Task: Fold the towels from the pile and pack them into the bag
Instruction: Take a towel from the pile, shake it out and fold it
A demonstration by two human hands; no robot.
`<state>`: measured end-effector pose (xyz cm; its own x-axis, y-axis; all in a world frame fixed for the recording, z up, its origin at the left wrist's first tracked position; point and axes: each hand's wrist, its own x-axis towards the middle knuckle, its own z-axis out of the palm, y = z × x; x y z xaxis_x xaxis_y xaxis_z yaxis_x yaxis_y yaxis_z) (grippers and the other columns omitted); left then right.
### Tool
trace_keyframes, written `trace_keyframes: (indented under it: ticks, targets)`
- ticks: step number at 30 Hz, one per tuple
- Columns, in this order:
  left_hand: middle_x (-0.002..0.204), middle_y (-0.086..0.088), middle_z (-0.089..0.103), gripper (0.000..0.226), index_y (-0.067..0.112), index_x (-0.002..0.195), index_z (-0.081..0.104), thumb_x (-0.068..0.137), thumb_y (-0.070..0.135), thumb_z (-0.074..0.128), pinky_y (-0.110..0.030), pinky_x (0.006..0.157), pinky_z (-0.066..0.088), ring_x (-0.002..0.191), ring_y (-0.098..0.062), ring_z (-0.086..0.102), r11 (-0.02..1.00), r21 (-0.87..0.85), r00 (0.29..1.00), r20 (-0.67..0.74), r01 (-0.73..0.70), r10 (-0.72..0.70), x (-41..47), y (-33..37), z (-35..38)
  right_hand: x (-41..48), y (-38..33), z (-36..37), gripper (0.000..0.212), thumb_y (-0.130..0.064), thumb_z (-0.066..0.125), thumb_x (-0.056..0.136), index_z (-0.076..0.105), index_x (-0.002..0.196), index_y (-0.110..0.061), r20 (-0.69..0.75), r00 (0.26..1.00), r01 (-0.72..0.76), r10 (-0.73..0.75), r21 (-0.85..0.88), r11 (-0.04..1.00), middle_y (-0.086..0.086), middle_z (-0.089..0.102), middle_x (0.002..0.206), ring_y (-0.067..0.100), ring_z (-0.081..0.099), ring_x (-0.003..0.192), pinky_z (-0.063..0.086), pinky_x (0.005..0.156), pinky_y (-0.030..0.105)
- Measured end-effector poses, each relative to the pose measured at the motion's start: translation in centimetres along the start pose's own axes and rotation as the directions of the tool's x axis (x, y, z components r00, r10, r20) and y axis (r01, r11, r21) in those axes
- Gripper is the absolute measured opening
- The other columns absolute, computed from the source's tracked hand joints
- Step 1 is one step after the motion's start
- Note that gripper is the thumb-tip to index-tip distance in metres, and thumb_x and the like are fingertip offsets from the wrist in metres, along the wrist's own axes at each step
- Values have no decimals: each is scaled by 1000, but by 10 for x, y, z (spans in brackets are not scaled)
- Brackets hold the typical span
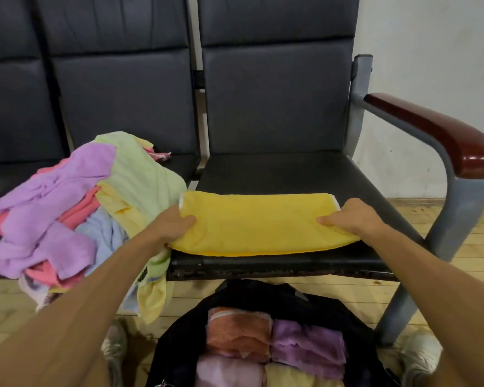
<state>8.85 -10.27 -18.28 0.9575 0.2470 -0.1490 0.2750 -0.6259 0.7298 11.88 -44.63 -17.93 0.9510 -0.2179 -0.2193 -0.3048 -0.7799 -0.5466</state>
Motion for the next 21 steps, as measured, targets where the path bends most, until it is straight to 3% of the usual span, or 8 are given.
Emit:
trace_keyframes:
  ticks: [4,7,9,11,12,16,21]
  targets:
    - [119,-17,58,50,-3,129,45,87,15,66,-36,71,53,94,-28,61,877,-444,981,20,182,-194,-9,5,-36,-10,-15,8,66,-39,77,82,50,128,0,156,987,7,-43,227,974,12,61,112,25,62,93,50,69,34]
    - [119,-19,60,54,0,130,45,84,13,69,-36,68,55,95,-28,64,812,-566,986,3,139,-167,-19,25,-52,-24,-28,15,58,-33,67,92,43,133,1,243,969,-49,-40,349,936,13,66,86,17,65,53,48,47,25]
    - [105,-15,65,40,0,121,52,86,13,67,-33,62,55,79,-21,66,834,-544,994,14,96,-105,-25,45,-54,-29,-30,16,62,-30,61,96,31,142,-1,252,967,-67,-40,402,913,12,64,86,16,62,46,49,43,24]
    - [85,-10,63,19,4,106,55,91,13,62,-26,49,52,59,-12,64,892,-445,995,87,78,-44,-30,69,-49,-30,-31,16,65,-26,59,98,24,146,-2,274,961,-83,-50,454,887,12,62,90,19,66,56,53,44,26]
    - [84,-9,61,16,6,105,53,93,14,60,-23,45,51,57,-10,64,922,-382,991,133,71,-22,-32,81,-44,-29,-31,17,64,-25,59,98,25,146,-1,270,962,-82,-52,461,884,11,61,93,20,66,64,54,45,27]
    - [110,-15,54,36,8,124,42,94,16,60,-25,44,52,80,-22,65,974,-225,971,236,13,41,-31,122,-13,-24,-26,15,53,-19,59,96,41,143,-2,266,963,-89,-39,455,886,10,64,97,19,66,74,50,42,24]
    - [89,-13,49,28,2,119,43,94,11,53,-25,45,51,61,-18,58,999,-32,927,375,-8,20,-34,149,45,-25,-21,11,25,-9,64,88,63,111,1,330,940,-80,-84,455,887,10,68,83,19,68,73,58,58,30]
